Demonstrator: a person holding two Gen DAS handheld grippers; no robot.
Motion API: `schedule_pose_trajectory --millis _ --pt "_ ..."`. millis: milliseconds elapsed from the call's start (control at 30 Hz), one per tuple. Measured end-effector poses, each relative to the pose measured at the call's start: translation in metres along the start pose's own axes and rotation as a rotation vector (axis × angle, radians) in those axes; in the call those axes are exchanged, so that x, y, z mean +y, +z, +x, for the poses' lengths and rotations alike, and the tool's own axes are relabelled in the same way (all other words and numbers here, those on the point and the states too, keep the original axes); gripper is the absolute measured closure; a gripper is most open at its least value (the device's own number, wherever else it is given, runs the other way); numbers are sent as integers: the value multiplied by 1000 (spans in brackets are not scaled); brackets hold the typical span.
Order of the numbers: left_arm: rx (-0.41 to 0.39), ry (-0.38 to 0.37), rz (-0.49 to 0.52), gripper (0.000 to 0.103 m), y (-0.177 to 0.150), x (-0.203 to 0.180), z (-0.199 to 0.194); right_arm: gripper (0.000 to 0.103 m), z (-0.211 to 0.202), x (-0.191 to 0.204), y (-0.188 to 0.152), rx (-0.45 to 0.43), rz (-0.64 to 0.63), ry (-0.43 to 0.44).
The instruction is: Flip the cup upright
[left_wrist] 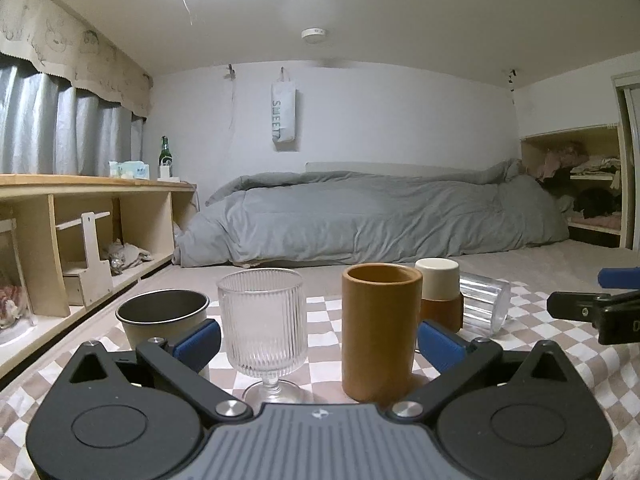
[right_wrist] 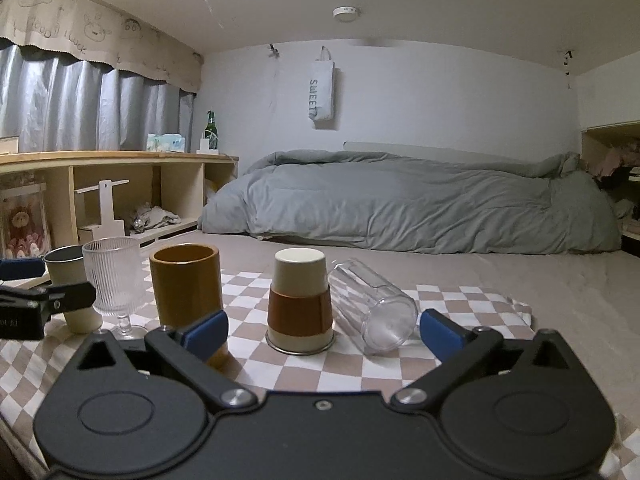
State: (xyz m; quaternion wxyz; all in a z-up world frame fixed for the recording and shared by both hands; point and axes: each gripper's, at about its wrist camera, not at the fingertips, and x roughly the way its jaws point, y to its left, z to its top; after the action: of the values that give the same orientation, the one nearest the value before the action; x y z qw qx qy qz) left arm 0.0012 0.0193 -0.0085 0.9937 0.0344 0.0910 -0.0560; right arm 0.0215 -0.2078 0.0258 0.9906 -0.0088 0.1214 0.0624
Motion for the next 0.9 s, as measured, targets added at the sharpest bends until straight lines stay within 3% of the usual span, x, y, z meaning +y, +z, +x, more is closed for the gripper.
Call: schedule_pose_trajectory --millis 900 --pt "-1 14 3 0 -3 -3 0 0 -8 -4 -7 -4 -8 -35"
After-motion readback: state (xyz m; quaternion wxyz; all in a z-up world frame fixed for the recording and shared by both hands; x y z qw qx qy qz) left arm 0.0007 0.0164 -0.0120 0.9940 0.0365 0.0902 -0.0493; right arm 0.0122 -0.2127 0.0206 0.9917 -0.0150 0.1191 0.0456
